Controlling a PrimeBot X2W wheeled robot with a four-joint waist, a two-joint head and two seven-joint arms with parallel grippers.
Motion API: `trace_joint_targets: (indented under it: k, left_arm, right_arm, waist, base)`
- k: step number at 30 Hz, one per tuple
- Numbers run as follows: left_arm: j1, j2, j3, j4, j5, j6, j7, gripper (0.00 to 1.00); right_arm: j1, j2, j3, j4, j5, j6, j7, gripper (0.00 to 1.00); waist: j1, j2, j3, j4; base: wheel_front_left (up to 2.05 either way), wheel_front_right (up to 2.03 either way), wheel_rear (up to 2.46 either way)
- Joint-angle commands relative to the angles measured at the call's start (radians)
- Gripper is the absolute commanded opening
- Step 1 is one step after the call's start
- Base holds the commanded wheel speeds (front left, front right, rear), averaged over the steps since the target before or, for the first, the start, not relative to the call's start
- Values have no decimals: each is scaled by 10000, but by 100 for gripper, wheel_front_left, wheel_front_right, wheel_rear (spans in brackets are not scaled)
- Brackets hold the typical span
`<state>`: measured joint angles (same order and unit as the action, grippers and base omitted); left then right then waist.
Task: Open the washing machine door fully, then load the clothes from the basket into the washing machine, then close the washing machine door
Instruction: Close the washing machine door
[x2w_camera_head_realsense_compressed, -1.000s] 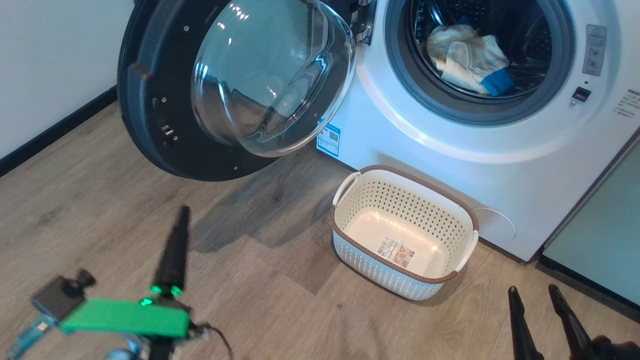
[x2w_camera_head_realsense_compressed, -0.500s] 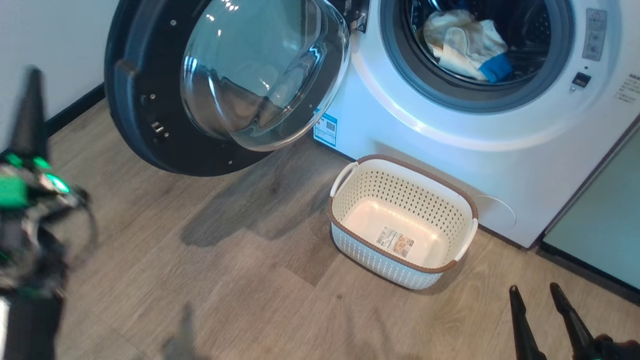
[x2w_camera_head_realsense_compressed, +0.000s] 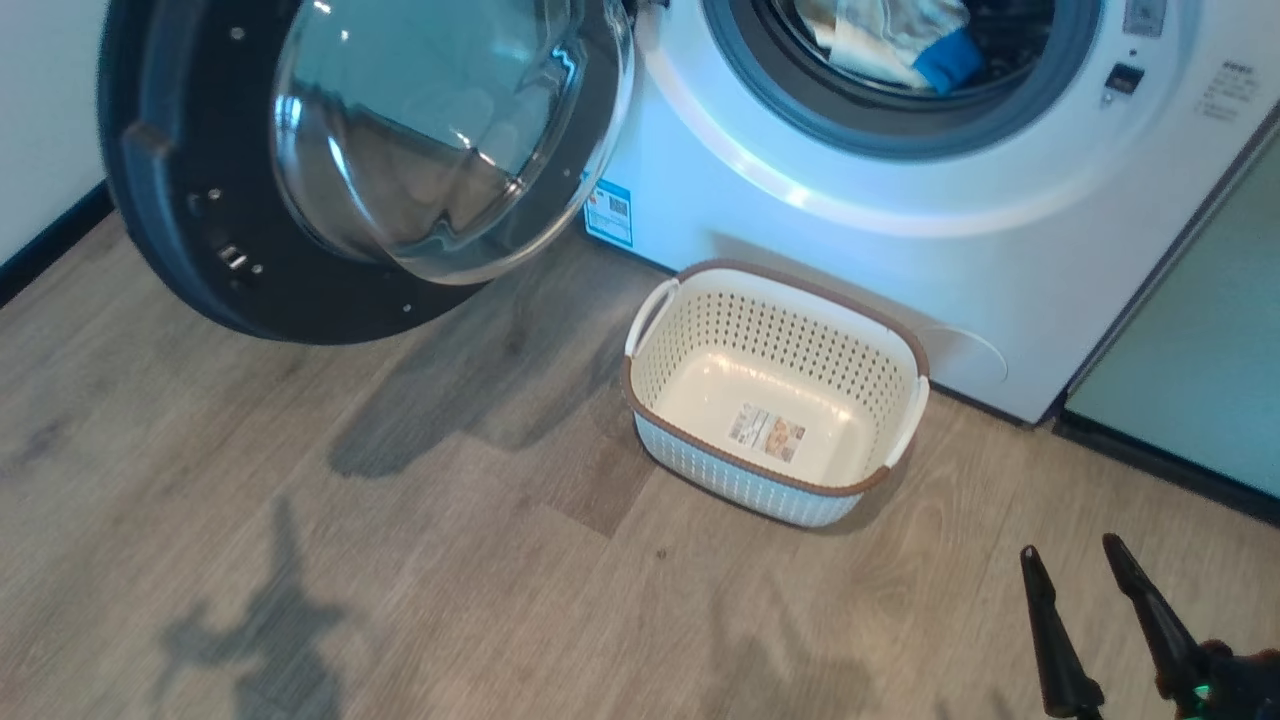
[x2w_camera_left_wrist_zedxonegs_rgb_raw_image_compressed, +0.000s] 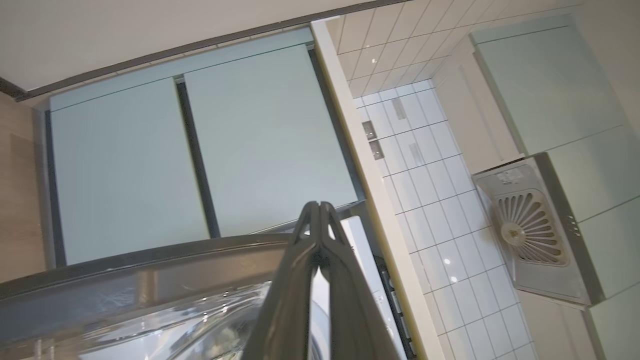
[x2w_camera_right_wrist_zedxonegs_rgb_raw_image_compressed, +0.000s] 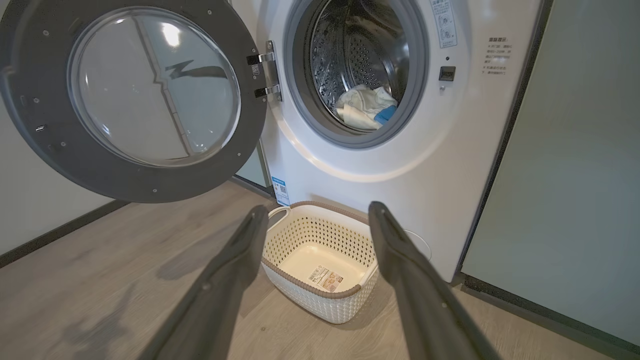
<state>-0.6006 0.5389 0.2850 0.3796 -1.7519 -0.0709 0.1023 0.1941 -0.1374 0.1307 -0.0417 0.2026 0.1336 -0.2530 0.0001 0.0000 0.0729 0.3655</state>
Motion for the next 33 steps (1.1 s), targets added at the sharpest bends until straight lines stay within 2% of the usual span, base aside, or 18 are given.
trace_joint_targets:
  k: [1, 8, 14, 22, 33]
  left_arm:
    - [-526, 711, 346, -75, -31, -28, 106, 0]
    - [-1196, 805, 595, 1647, -389, -6, 236, 0]
    - [-1435, 912, 661, 2593, -367, -81, 227, 0]
    - [-1596, 976, 915, 2974, -461, -334, 231, 0]
    - [-1892, 817, 459, 3267, -63, -498, 505, 0]
  right_arm:
    - [-489, -371, 183, -364, 52, -29, 18, 100]
    - [-757, -695, 91, -691, 53, -29, 172, 100]
    - [-962, -899, -1, -911, 58, -29, 290, 100]
    - [-1082, -1101, -225, -1155, 63, -29, 370, 100]
    - [-1297, -1204, -326, -1396, 34, -29, 478, 100]
  waist:
    - [-1, 0, 209, -168]
    - [-1, 0, 952, -474]
    - [-1, 0, 1520, -756]
    - [-1, 0, 2124, -909]
    - [-1, 0, 2721, -858]
  base:
    - [0, 0, 0]
    - [0, 0, 0]
    - [0, 0, 0]
    - [0, 0, 0]
    - [0, 0, 0]
